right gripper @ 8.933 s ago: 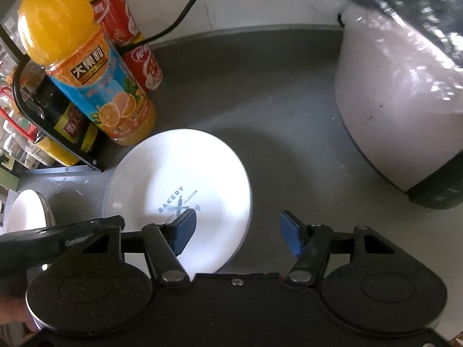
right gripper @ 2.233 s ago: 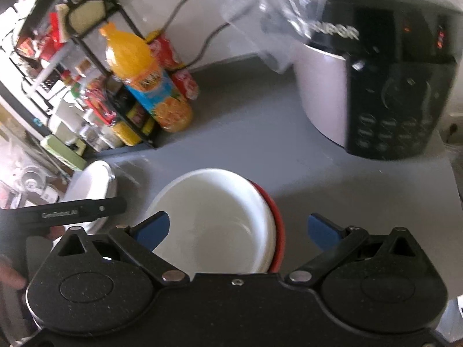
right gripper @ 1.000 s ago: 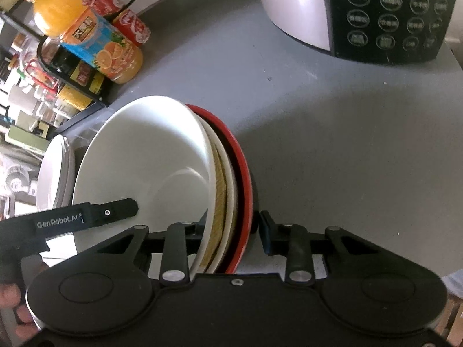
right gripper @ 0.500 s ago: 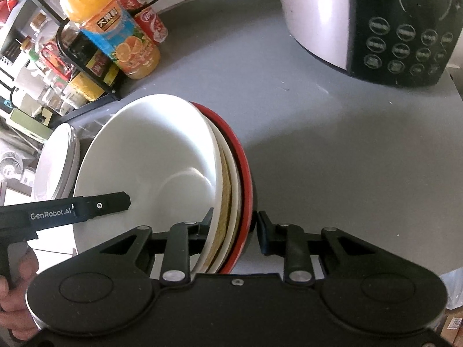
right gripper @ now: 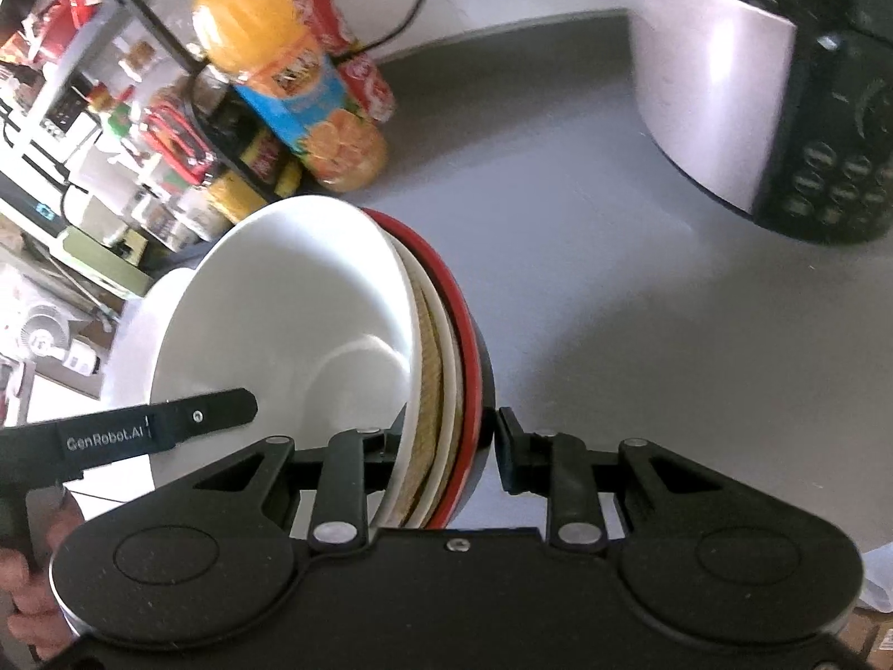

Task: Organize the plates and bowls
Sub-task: 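Close the right gripper on the rims of the nested bowl stack, then lift the bowl stack and lower it onto the stacked plates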

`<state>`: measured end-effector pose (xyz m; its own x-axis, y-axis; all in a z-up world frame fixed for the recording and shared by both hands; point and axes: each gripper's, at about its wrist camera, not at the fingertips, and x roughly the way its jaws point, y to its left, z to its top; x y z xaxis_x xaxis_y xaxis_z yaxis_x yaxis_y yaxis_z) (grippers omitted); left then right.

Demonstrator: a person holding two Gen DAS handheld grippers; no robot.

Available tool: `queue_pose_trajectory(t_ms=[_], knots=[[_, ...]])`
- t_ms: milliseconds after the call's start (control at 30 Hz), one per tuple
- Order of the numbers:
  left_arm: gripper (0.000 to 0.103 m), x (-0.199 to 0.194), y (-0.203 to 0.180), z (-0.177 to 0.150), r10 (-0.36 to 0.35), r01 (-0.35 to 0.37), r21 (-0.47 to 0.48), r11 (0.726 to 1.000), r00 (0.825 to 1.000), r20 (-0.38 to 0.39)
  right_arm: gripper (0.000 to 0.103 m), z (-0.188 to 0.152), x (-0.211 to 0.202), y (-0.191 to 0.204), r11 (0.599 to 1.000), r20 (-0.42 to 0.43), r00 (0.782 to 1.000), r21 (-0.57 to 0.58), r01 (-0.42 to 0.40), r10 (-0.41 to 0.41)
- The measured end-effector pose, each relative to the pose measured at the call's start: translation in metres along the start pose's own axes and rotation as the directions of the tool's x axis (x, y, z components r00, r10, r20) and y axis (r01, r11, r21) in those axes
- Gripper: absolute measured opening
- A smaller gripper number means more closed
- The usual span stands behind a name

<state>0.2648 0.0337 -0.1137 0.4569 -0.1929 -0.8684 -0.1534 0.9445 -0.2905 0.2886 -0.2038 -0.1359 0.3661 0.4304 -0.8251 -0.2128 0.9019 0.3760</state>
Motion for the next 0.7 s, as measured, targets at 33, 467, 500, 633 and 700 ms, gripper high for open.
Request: queue_pose_trajectory(t_ms=[33,467,500,633,700], knots=[[0.021,-0.005,0.005,0.002,0.005,-0.005,-0.003,1.000,1.000,0.006,0.027,0.001,0.000,0.008,1.000,0.005,1.000,-0.016,-0.006,0.006],[0.021,-0.061,0.082,0.015,0.052,-0.047,-0.063,0.997,0.995,0.081,0.027,0.019,0.014,0.105,0.989,0.023,0.998,-0.140,-0.052,0.056],[0.021,-0.064,0.088,0.016,0.054,-0.048,-0.067,0.997,0.995,0.083,0.027,0.021,0.016,0.111,0.988,0.023,0.998,-0.145,-0.055,0.059],[0.021,-0.076,0.110,0.020,0.060,-0.052,-0.082,0.995,0.993,0.098,0.027,0.024,0.024,0.138,0.982,0.025,0.997,-0.175,-0.068,0.073],[0.021,-0.081,0.124,0.023,0.065,-0.055,-0.100,0.993,0.993,0.101,0.027,0.026,0.028,0.151,0.979,0.022,0.997,-0.188,-0.074,0.079]])
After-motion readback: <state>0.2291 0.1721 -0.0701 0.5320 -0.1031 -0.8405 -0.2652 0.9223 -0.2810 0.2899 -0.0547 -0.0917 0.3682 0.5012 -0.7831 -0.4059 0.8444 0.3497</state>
